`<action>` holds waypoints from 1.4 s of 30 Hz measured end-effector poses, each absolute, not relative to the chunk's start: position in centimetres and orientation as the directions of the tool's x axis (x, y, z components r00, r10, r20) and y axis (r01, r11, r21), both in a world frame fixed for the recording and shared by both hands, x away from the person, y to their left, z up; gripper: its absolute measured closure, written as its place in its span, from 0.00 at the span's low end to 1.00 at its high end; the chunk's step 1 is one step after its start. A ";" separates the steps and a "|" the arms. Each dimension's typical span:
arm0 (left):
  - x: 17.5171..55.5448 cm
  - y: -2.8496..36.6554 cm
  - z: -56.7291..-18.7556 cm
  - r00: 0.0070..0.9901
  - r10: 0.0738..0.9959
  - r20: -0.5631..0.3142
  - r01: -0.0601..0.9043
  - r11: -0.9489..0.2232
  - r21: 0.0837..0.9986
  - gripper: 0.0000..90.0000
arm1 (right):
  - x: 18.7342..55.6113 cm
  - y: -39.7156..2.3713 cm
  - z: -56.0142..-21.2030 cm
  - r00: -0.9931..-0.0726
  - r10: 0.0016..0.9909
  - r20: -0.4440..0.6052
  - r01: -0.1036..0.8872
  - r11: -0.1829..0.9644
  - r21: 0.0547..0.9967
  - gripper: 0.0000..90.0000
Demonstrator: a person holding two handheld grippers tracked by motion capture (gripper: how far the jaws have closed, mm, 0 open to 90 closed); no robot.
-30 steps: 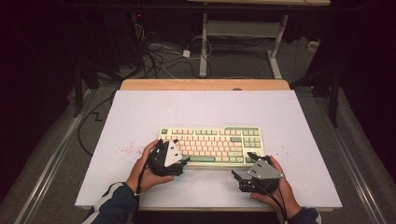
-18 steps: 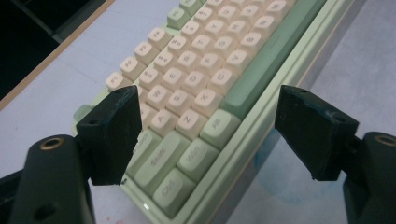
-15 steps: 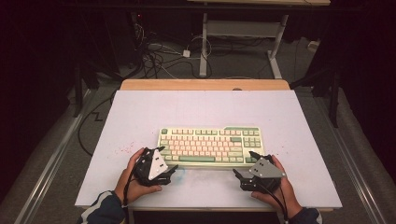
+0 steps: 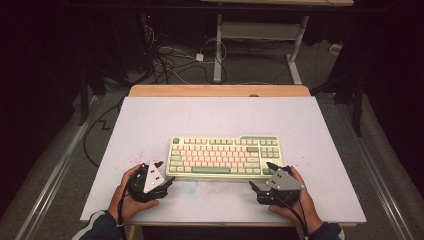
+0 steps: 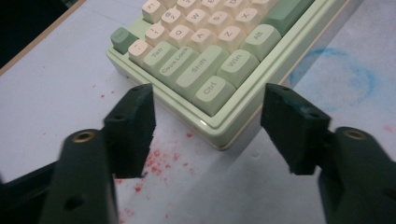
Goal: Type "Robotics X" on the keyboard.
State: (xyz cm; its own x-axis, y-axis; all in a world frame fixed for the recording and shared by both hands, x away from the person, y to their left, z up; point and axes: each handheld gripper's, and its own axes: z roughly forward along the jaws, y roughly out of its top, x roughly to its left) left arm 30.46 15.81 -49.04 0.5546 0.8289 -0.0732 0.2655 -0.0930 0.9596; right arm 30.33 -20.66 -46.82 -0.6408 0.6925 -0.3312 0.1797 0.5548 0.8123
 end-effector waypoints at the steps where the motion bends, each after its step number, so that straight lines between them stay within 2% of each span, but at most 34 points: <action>1: 30.4 16.0 -49.0 0.561 0.824 -0.079 0.272 -0.094 0.958 0.44 | 30.3 -20.7 -46.8 -0.642 0.691 -0.330 0.180 0.555 0.812 0.23; 2: 30.3 16.2 -49.0 0.571 0.817 -0.080 0.273 -0.096 0.957 0.48 | 30.3 -20.6 -46.8 -0.643 0.691 -0.331 0.181 0.557 0.811 0.23; 4: 30.2 16.7 -48.8 0.577 0.811 -0.096 0.284 -0.089 0.955 0.65 | 30.3 -20.6 -46.8 -0.643 0.690 -0.332 0.182 0.558 0.810 0.23; 7: 30.5 17.2 -48.3 0.560 0.819 -0.123 0.297 -0.060 0.953 0.84 | 30.3 -20.6 -46.8 -0.645 0.688 -0.332 0.182 0.560 0.808 0.23; 10: 30.7 17.4 -47.9 0.547 0.824 -0.144 0.307 -0.038 0.951 0.96 | 30.3 -20.5 -46.9 -0.647 0.686 -0.334 0.182 0.564 0.806 0.23; 23: 31.9 16.0 -47.0 0.553 0.817 -0.161 0.341 -0.046 0.939 0.97 | 30.4 -20.3 -47.1 -0.650 0.681 -0.336 0.187 0.572 0.798 0.23; 42: 35.7 10.9 -46.6 0.589 0.797 -0.138 0.373 -0.116 0.920 0.97 | 30.6 -20.2 -47.5 -0.659 0.673 -0.335 0.197 0.585 0.787 0.23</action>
State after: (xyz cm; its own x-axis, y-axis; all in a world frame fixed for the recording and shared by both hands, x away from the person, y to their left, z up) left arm 35.66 10.92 -46.59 0.5886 0.7966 -0.1378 0.3730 -0.1164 0.9205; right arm 30.58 -20.20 -47.45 -0.6593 0.6732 -0.3350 0.1970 0.5846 0.7871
